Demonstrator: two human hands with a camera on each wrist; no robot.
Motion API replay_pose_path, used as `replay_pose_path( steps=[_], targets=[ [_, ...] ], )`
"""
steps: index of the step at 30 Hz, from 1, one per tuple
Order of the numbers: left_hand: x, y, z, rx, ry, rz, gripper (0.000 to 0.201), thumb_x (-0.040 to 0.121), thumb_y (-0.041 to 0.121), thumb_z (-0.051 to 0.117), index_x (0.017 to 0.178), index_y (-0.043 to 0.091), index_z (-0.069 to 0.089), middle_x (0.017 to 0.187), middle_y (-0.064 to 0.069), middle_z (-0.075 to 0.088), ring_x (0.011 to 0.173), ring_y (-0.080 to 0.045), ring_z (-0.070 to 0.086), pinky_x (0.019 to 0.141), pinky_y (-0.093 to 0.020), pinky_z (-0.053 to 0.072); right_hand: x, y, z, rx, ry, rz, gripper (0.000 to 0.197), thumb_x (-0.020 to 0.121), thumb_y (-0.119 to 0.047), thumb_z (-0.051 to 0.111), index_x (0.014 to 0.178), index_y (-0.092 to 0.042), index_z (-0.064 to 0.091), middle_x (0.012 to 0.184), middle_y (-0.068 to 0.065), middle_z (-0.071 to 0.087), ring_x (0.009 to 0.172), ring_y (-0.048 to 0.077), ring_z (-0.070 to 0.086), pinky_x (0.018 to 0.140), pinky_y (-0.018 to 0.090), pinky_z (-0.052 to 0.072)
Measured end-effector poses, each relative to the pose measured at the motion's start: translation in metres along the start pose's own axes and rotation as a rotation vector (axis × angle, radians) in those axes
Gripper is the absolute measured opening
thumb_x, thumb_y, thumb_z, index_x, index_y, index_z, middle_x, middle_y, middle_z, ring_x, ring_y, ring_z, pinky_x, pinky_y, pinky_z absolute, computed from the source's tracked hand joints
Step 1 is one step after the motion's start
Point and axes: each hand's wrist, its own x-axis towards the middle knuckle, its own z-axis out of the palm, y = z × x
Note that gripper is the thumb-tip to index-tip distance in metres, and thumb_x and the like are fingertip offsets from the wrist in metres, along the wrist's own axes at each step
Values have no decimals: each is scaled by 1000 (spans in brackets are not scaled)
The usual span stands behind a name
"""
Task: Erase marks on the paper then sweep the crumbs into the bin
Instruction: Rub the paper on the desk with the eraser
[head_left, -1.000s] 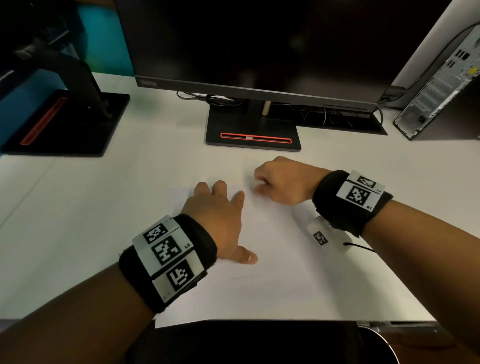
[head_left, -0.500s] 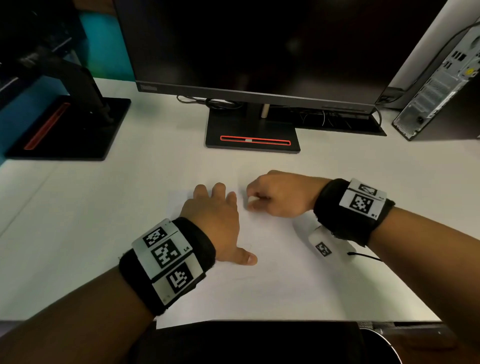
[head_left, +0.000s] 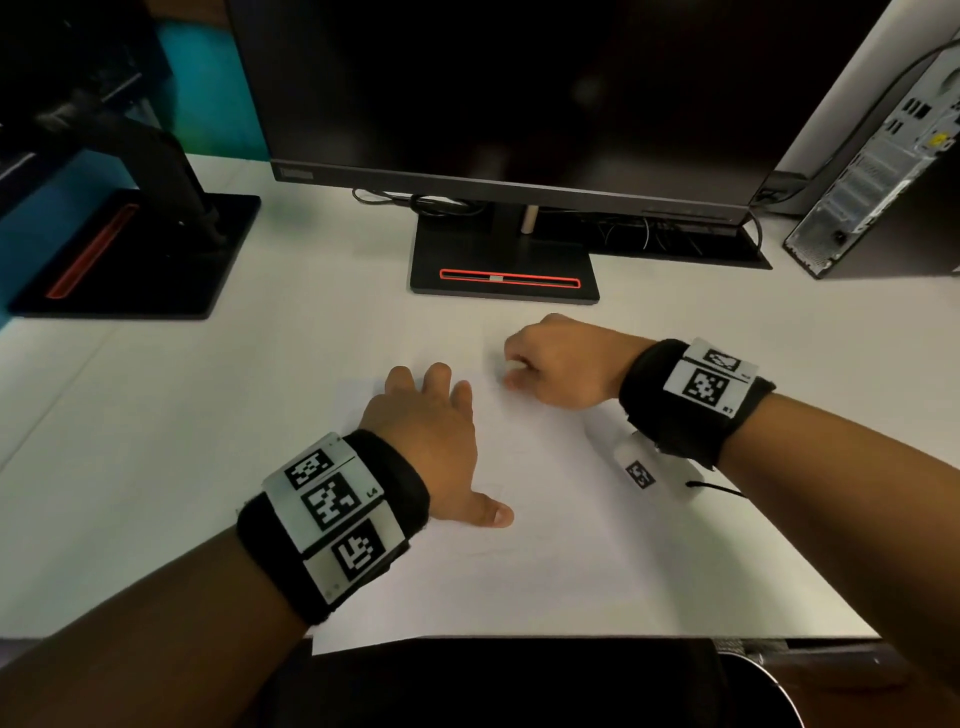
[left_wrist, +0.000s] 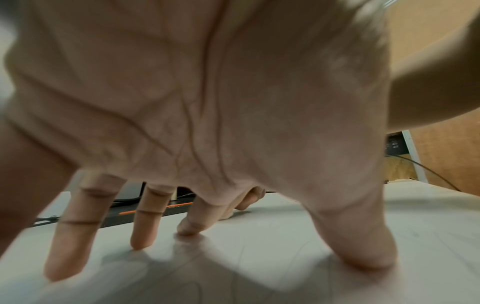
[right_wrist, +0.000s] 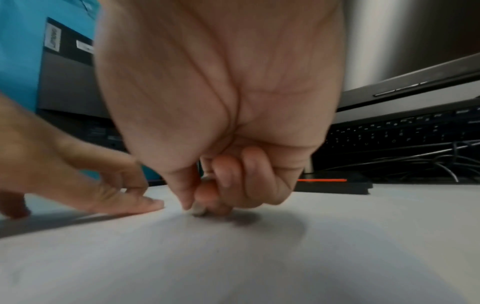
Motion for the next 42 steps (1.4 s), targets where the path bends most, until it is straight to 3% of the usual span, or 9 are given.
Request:
replay_pose_path(
  steps=[2, 5, 11, 17, 21, 27, 31, 36, 42],
  targets=[
    [0, 0, 0, 8, 7, 2, 128, 67, 94, 50, 157, 13, 11, 150, -9, 21, 132, -35, 29, 73, -35, 34, -2, -5, 6, 12, 38, -37, 32, 102, -30, 46, 71, -23, 43, 70, -6, 46, 66, 13, 45, 63, 26, 31],
    [0, 0, 0, 16, -2, 4, 130, 67, 95, 50, 158, 13, 8, 150, -9, 21, 132, -35, 28, 73, -35, 33, -13, -11, 10, 55, -88, -129, 27, 102, -32, 49, 79, -18, 54, 71, -6, 51, 66, 9, 48, 61, 23, 35],
    [0, 0, 0, 12, -3, 5, 129, 67, 94, 51, 158, 14, 8, 151, -9, 20, 134, -35, 28, 73, -34, 36, -12, -1, 1, 18, -21, -32, 31, 101, -29, 48, 71, -27, 44, 73, -10, 46, 69, 9, 45, 68, 30, 35],
    [1, 0, 0, 19, -22, 3, 131, 67, 94, 50, 160, 14, 2, 152, -8, 18, 134, -36, 26, 73, -35, 36, -17, -12, 4, 50, -160, -124, 24, 100, -34, 52, 87, -17, 62, 77, -7, 55, 74, 13, 52, 70, 30, 43],
    [1, 0, 0, 13, -25, -1, 131, 67, 94, 50, 159, 14, 3, 153, -9, 17, 135, -36, 26, 74, -35, 36, -9, -8, 1, -12, -37, -32, 34, 101, -29, 48, 68, -29, 39, 72, -10, 43, 67, 5, 40, 71, 31, 35],
    [1, 0, -2, 18, -32, 4, 131, 67, 94, 49, 160, 14, 2, 153, -9, 17, 134, -35, 26, 75, -35, 36, -21, -13, 4, 38, -152, -132, 24, 100, -30, 52, 78, -22, 55, 70, -9, 51, 67, 7, 48, 66, 27, 37],
    [1, 0, -1, 7, -29, 5, 131, 67, 94, 51, 159, 13, 4, 154, -8, 17, 135, -36, 26, 76, -36, 37, -18, -10, 2, -1, -35, -66, 34, 101, -27, 49, 69, -32, 38, 70, -13, 42, 66, 0, 39, 72, 29, 33],
    [1, 0, -2, 4, -31, 10, 131, 68, 93, 51, 159, 13, 3, 152, -9, 19, 134, -35, 27, 75, -35, 37, -29, -19, 11, 76, -131, -185, 18, 100, -29, 53, 87, -19, 59, 69, -11, 52, 67, 5, 50, 64, 21, 36],
    [0, 2, -1, -5, -24, 3, 129, 68, 92, 52, 158, 12, 7, 151, -10, 21, 132, -35, 29, 75, -35, 36, -28, -18, 14, 39, -27, -149, 29, 100, -26, 50, 72, -30, 44, 66, -12, 46, 64, 0, 43, 67, 24, 32]
  ],
)
